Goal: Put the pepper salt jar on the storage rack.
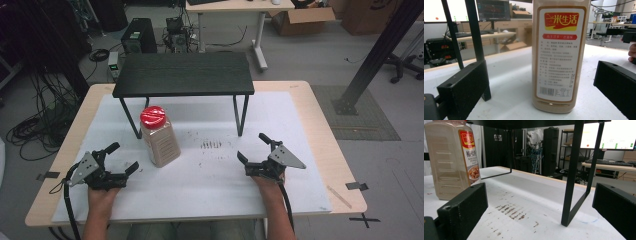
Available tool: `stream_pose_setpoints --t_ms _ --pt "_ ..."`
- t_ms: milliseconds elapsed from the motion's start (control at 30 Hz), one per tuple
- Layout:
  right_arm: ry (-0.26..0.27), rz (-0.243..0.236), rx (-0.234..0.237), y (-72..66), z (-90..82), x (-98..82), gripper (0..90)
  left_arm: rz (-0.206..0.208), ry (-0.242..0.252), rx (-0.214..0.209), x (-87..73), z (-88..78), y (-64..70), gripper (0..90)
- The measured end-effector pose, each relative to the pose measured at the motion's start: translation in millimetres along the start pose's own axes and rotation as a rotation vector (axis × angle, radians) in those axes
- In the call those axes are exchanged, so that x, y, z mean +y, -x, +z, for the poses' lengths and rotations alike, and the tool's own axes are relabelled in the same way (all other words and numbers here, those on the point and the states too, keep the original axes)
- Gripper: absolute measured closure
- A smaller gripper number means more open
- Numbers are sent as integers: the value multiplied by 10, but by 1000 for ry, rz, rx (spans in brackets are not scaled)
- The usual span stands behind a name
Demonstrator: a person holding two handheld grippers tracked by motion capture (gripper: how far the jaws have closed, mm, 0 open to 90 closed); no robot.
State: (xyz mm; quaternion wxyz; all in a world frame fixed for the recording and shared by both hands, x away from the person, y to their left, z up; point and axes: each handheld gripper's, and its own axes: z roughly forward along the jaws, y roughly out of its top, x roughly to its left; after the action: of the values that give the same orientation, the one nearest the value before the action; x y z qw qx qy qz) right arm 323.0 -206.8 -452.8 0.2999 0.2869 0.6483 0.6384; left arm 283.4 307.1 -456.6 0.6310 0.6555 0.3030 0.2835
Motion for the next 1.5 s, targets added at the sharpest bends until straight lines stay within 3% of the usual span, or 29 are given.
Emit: stream_pose_setpoints --t_ms 1067,1200,1333,1500 --pt "3 7 0 5 -1 0 0 -10 -1 7 3 0 -8 5" --pt "2 8 1 8 -1 1 0 -54 -19 15 18 6 -40 3" --pt "2 7 1 6 0 1 0 -60 -12 10 54 14 -28 3" --pt "1 7 1 7 0 1 0 -80 -19 -25 220 76 -2 3"
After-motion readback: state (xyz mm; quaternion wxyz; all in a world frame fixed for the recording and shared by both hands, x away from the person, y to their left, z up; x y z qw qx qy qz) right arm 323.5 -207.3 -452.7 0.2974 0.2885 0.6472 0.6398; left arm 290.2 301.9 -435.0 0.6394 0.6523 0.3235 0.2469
